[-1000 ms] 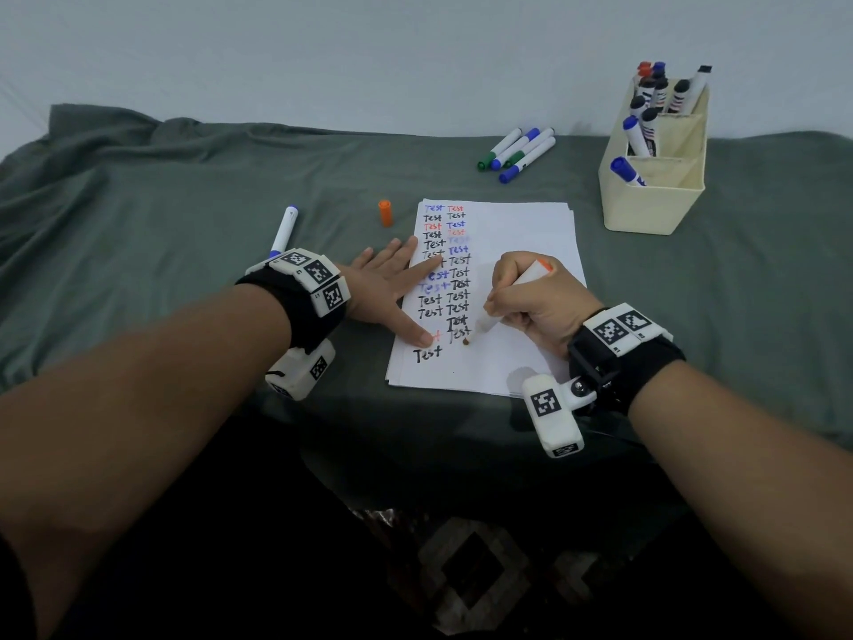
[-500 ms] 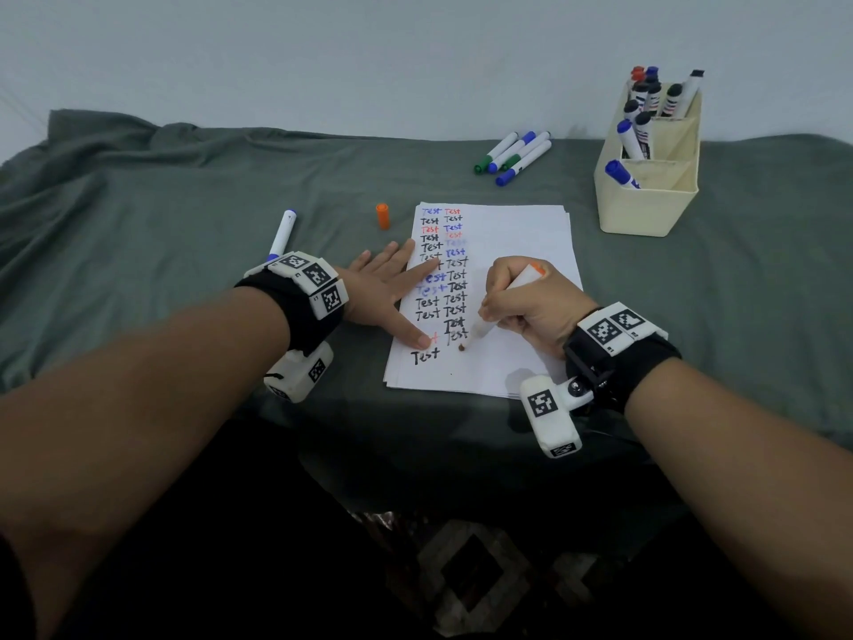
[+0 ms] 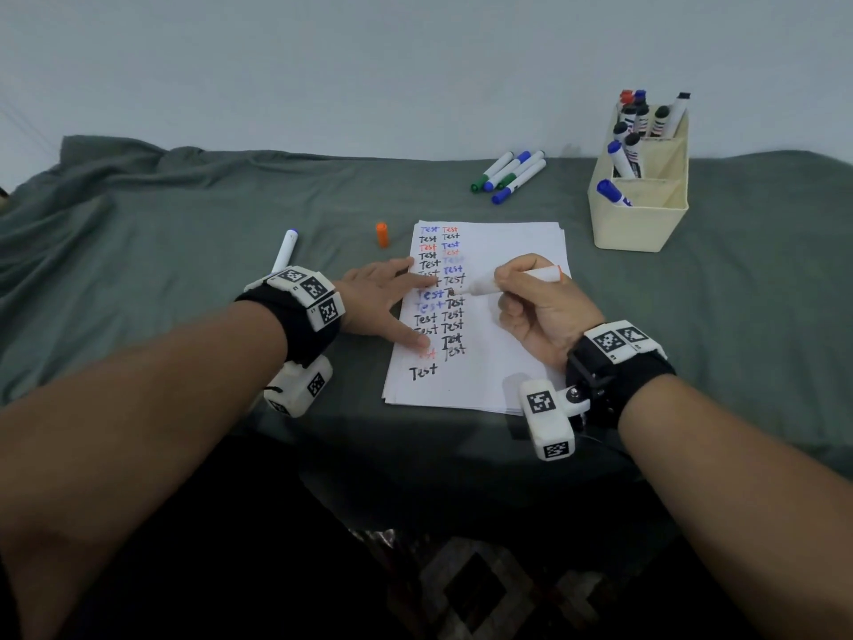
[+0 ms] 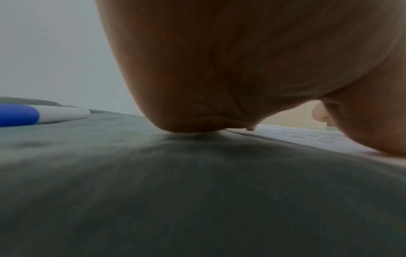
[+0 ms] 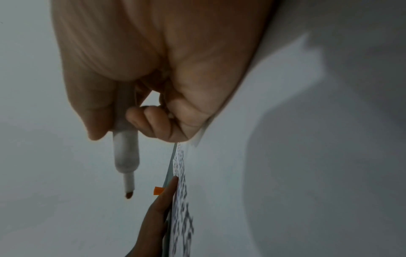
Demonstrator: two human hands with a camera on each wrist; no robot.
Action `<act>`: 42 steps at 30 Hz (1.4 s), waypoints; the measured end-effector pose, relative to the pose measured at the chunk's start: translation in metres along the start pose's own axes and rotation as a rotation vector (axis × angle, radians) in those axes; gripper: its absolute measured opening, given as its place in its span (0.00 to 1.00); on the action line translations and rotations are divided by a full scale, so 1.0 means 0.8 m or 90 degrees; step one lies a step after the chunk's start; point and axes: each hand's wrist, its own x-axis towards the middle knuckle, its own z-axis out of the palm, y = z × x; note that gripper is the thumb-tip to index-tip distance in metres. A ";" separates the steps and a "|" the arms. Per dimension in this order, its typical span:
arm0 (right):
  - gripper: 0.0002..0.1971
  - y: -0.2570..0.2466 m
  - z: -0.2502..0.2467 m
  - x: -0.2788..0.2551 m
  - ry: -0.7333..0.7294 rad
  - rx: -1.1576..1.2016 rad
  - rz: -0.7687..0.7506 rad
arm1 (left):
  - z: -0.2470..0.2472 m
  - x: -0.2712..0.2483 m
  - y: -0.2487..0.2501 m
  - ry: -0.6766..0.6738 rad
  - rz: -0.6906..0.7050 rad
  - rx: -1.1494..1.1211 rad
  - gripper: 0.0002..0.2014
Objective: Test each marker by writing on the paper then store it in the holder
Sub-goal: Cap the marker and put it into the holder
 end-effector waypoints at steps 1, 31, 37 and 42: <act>0.07 0.000 0.000 0.000 0.002 0.012 0.002 | -0.003 0.001 -0.002 0.050 0.009 -0.010 0.47; 0.14 0.005 -0.005 0.008 -0.011 -0.054 0.033 | -0.045 0.043 0.009 0.384 -0.031 -0.261 0.04; 0.12 0.006 -0.006 0.008 -0.021 -0.057 0.031 | -0.048 0.039 0.030 0.318 0.027 -0.299 0.05; 0.12 0.005 -0.006 0.006 -0.020 -0.046 0.037 | -0.056 0.033 0.044 0.303 0.043 -0.243 0.08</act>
